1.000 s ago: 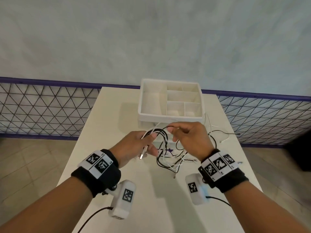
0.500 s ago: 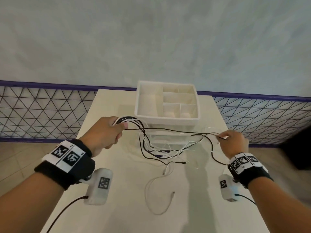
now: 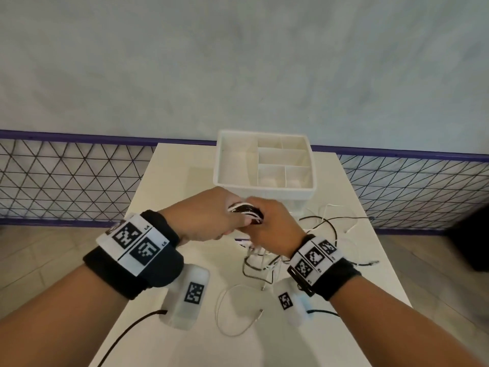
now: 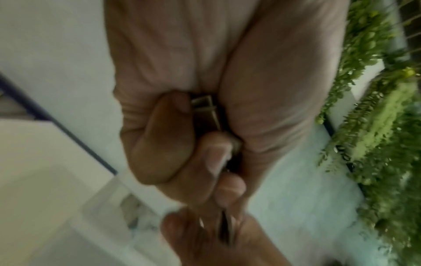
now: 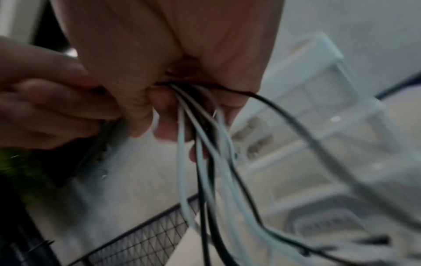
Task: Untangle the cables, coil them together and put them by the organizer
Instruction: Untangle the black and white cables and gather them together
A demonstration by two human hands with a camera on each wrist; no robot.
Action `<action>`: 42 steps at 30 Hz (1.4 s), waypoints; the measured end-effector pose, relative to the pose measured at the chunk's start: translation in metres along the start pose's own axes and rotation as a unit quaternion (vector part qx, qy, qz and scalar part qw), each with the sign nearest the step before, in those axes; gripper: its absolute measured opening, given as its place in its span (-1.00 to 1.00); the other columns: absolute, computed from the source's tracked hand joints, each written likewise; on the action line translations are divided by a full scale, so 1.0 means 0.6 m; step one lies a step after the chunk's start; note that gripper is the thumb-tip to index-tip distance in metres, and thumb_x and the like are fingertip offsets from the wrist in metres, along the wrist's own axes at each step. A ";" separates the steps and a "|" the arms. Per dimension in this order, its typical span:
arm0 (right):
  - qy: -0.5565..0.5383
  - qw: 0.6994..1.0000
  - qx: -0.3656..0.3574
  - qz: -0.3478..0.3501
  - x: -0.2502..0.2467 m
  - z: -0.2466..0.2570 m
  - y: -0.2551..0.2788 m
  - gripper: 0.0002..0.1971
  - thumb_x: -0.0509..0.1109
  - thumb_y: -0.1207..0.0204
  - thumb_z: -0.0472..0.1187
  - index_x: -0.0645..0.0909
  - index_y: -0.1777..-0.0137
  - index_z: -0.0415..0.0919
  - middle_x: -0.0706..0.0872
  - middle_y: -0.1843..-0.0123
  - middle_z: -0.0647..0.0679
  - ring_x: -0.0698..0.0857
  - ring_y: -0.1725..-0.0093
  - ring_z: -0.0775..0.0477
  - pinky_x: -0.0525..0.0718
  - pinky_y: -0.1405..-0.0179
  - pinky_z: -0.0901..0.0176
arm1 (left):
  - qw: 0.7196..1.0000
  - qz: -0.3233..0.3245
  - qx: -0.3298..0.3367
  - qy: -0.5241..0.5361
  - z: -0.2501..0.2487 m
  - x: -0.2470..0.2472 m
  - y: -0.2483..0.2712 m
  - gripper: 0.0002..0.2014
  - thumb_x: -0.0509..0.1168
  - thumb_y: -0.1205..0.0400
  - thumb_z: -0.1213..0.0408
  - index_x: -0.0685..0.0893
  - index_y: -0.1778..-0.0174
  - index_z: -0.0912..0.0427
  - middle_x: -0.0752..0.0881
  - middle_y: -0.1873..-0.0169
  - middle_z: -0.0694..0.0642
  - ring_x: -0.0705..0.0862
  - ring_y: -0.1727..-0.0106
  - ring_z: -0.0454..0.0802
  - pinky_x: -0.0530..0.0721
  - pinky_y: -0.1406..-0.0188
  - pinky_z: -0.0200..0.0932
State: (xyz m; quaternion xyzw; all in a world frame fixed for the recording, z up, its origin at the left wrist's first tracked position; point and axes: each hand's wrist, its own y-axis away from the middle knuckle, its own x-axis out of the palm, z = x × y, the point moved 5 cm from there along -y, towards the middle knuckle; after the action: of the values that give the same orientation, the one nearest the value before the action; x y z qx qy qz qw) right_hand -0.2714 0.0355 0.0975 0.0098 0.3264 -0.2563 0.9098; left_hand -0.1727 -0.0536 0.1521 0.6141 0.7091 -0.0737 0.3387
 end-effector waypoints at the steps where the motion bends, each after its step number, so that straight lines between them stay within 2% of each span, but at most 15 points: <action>1: 0.015 1.000 0.011 -0.002 0.001 -0.021 -0.006 -0.83 0.58 -0.46 -0.22 0.67 0.28 0.01 0.66 0.48 0.24 0.58 0.48 0.26 0.55 0.39 0.31 | 0.999 0.009 0.005 -0.051 0.002 -0.006 0.005 -0.75 0.32 -0.68 0.15 0.61 0.35 -0.01 0.59 0.52 -0.04 0.47 0.58 -0.17 0.40 0.61 -0.34; 4: 0.049 0.996 0.076 0.005 -0.019 -0.077 -0.001 -0.72 0.62 -0.42 -0.05 0.63 0.45 0.01 0.54 0.61 0.20 0.47 0.55 0.24 0.46 0.44 0.34 | 0.977 0.058 -0.024 -0.203 0.042 -0.016 0.021 -0.79 0.28 -0.69 0.04 0.65 0.23 0.00 0.66 0.40 -0.07 0.56 0.43 -0.13 0.48 0.43 -0.27; 9: 0.227 0.964 0.136 0.033 -0.054 -0.118 0.002 -0.75 0.59 -0.33 0.18 0.65 0.36 0.10 0.64 0.34 0.15 0.65 0.25 0.02 0.69 0.13 0.09 | 0.935 0.109 -0.068 -0.331 0.116 -0.002 0.022 -0.79 0.20 -0.71 0.04 0.68 -0.15 -0.06 0.69 0.15 -0.07 0.66 0.14 -0.04 0.59 0.14 -0.15; 12: 0.304 0.936 0.176 0.037 -0.085 -0.137 0.021 -0.81 0.52 -0.42 0.16 0.74 0.19 0.07 0.69 0.20 0.11 0.71 0.10 -0.06 0.69 0.07 0.10 | 0.920 0.087 -0.099 -0.370 0.155 -0.013 0.021 -0.76 0.14 -0.73 0.00 0.65 -0.21 -0.15 0.70 0.01 -0.02 0.68 -0.01 0.02 0.64 0.00 -0.06; 16: 0.245 0.938 0.244 0.004 -0.128 -0.187 0.054 -0.61 0.48 -0.44 0.19 0.66 0.45 -0.07 0.71 0.42 0.06 0.72 0.28 -0.09 0.67 0.25 0.11 | 0.900 0.016 -0.155 -0.406 0.239 -0.058 0.032 -0.78 0.05 -0.76 0.02 0.59 -0.14 -0.12 0.67 -0.05 -0.04 0.65 -0.09 0.03 0.57 -0.01 -0.06; 18: 0.215 0.949 0.231 0.009 -0.116 -0.182 0.056 -0.57 0.47 -0.48 0.16 0.56 0.55 -0.02 0.62 0.51 0.08 0.64 0.37 -0.03 0.57 0.32 0.15 | 0.872 -0.014 -0.176 -0.456 0.269 -0.064 0.028 -0.75 0.04 -0.76 0.04 0.51 -0.30 -0.08 0.64 -0.20 0.01 0.60 -0.21 0.06 0.58 -0.17 0.04; 20: 0.168 0.964 0.205 0.016 -0.096 -0.164 0.050 -0.58 0.47 -0.52 0.09 0.56 0.52 -0.04 0.57 0.54 0.07 0.54 0.45 0.04 0.53 0.36 0.16 | 0.848 -0.037 -0.215 -0.483 0.284 -0.059 0.020 -0.48 0.18 -0.67 -0.10 0.31 -0.54 -0.06 0.49 -0.42 0.08 0.49 -0.41 0.16 0.50 -0.35 0.16; 23: 0.126 0.976 0.172 0.038 -0.068 -0.133 0.038 -0.63 0.46 -0.56 0.03 0.67 0.35 -0.24 0.60 0.50 -0.01 0.47 0.49 0.15 0.48 0.39 0.29 | 0.926 -0.047 -0.123 -0.355 0.237 -0.017 -0.012 0.29 0.35 -0.19 -0.56 -0.12 -0.73 -0.07 0.14 -0.72 0.10 0.17 -0.69 0.23 0.27 -0.55 0.25; 25: 0.105 0.982 0.146 0.053 -0.045 -0.109 0.029 -0.61 0.45 -0.56 0.00 0.66 0.31 -0.34 0.54 0.49 -0.02 0.43 0.47 0.14 0.49 0.37 0.23 | 0.963 -0.042 0.007 -0.265 0.161 0.030 -0.035 0.45 0.27 0.01 -0.67 -0.15 -0.74 -0.08 0.20 -0.72 0.06 0.13 -0.72 0.17 0.19 -0.63 0.26; 28: 0.039 0.993 0.106 0.040 -0.031 -0.068 0.014 -0.64 0.44 -0.52 -0.15 0.57 0.37 -0.45 0.48 0.50 -0.11 0.39 0.47 0.07 0.43 0.42 0.16 | 0.979 -0.058 0.084 -0.175 0.084 0.087 -0.063 0.00 0.44 -0.35 -0.28 0.21 -0.68 -0.05 0.61 -0.47 0.02 0.48 -0.56 0.13 0.42 -0.50 0.14; 29: 0.006 0.994 0.103 0.023 -0.037 -0.063 0.010 -0.67 0.45 -0.49 -0.20 0.57 0.36 -0.47 0.49 0.49 -0.13 0.39 0.46 0.05 0.41 0.41 0.15 | 0.983 -0.089 0.087 -0.133 0.080 0.087 -0.070 -0.34 0.42 -0.51 -0.06 0.46 -0.54 -0.01 0.78 -0.21 0.02 0.67 -0.34 0.14 0.58 -0.31 0.03; 31: -0.027 0.993 0.110 -0.016 -0.065 -0.061 0.008 -0.69 0.52 -0.46 -0.20 0.63 0.33 -0.47 0.49 0.48 -0.10 0.38 0.47 0.07 0.39 0.42 0.20 | 0.992 -0.108 0.057 -0.021 0.093 0.077 -0.073 -0.81 0.31 -0.67 0.16 0.74 -0.12 0.09 0.77 0.31 -0.01 0.79 0.14 0.09 0.67 0.10 -0.11; 34: -0.009 0.991 0.131 -0.036 -0.104 -0.085 0.023 -0.56 0.64 -0.41 -0.05 0.60 0.35 -0.43 0.39 0.53 0.00 0.30 0.55 0.12 0.30 0.56 0.33 | 0.993 -0.094 0.063 0.037 0.101 0.049 -0.060 -0.80 0.34 -0.67 0.05 0.78 0.16 0.03 0.63 0.59 -0.15 0.53 0.56 -0.24 0.55 0.43 -0.33; 39: 0.002 0.984 0.174 -0.031 -0.099 -0.133 0.050 -0.50 0.67 -0.34 0.05 0.58 0.39 -0.39 0.38 0.56 0.02 0.31 0.58 0.14 0.31 0.57 0.34 | 0.996 -0.064 0.038 -0.057 0.118 0.017 -0.050 -0.78 0.45 -0.56 -0.07 0.72 0.34 -0.08 0.55 0.64 -0.27 0.49 0.54 -0.30 0.37 0.49 -0.42; 42: -0.014 0.986 0.165 -0.002 -0.064 -0.122 0.053 -0.60 0.62 -0.41 0.08 0.68 0.46 -0.19 0.47 0.57 0.06 0.37 0.54 0.15 0.36 0.49 0.34 | 0.994 0.032 -0.007 -0.106 0.118 0.035 -0.044 -0.73 0.54 -0.43 -0.12 0.70 0.15 -0.06 0.65 0.42 -0.17 0.57 0.44 -0.23 0.51 0.35 -0.30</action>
State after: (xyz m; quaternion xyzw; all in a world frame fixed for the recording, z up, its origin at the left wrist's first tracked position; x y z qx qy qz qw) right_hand -0.3246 0.0941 0.0584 0.1561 0.2671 -0.3086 0.8995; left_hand -0.1701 -0.0792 0.0781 0.6228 0.6499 -0.1225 0.4181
